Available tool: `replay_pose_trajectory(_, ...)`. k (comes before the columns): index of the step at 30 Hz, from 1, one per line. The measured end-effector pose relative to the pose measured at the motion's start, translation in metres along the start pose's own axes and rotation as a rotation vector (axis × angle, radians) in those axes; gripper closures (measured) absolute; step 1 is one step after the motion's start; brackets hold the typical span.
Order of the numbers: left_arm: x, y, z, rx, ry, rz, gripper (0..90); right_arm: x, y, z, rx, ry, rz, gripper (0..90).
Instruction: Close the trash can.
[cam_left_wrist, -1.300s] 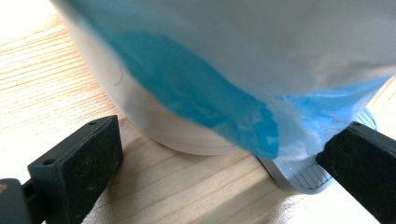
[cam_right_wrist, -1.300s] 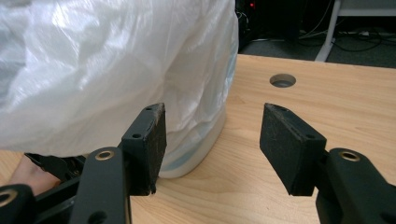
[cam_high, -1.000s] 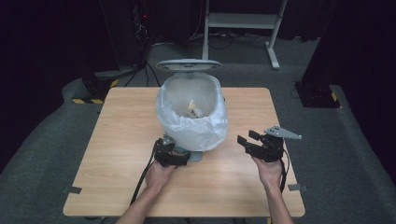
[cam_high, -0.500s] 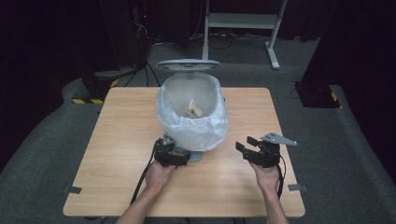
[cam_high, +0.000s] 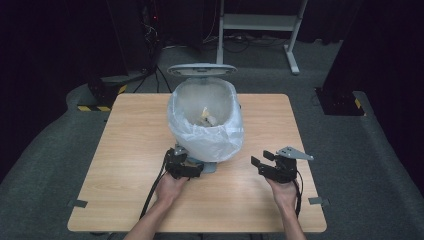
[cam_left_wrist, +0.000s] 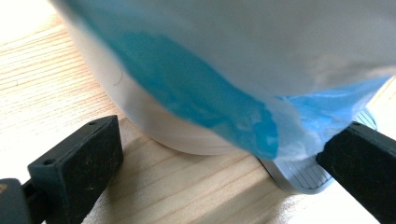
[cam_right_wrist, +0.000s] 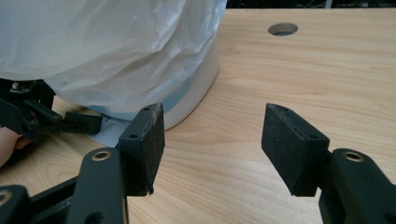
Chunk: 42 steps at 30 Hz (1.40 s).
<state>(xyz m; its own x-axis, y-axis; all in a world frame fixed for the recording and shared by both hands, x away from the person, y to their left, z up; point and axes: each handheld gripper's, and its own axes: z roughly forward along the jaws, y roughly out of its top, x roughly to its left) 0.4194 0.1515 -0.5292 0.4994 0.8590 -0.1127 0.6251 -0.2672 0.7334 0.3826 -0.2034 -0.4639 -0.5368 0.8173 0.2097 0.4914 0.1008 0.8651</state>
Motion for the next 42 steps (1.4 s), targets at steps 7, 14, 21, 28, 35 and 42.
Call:
replay_pose_trajectory(7,0.000,0.000,0.000,-0.001,0.000,-0.001,0.6,-0.004,-0.010,0.007,0.024,-0.014,0.005,39.6)
replay_pose_trajectory(14,0.000,0.000,0.000,-0.001,-0.001,-0.002,0.6,-0.006,-0.017,0.013,0.058,-0.034,0.004,39.7)
replay_pose_trajectory(21,0.000,0.000,0.000,-0.004,-0.002,-0.005,0.6,-0.007,-0.023,0.019,0.080,-0.057,-0.012,39.8)
replay_pose_trajectory(28,0.000,0.000,0.000,-0.005,-0.003,-0.007,0.6,-0.003,-0.028,0.031,0.146,-0.105,-0.073,39.9)
replay_pose_trajectory(35,0.000,0.000,0.000,-0.020,-0.002,-0.017,0.6,-0.005,-0.035,0.041,0.199,-0.128,-0.075,40.2)
replay_pose_trajectory(42,0.001,0.000,0.000,-0.014,-0.009,-0.025,0.5,-0.004,-0.041,0.054,0.255,-0.145,-0.089,39.0)
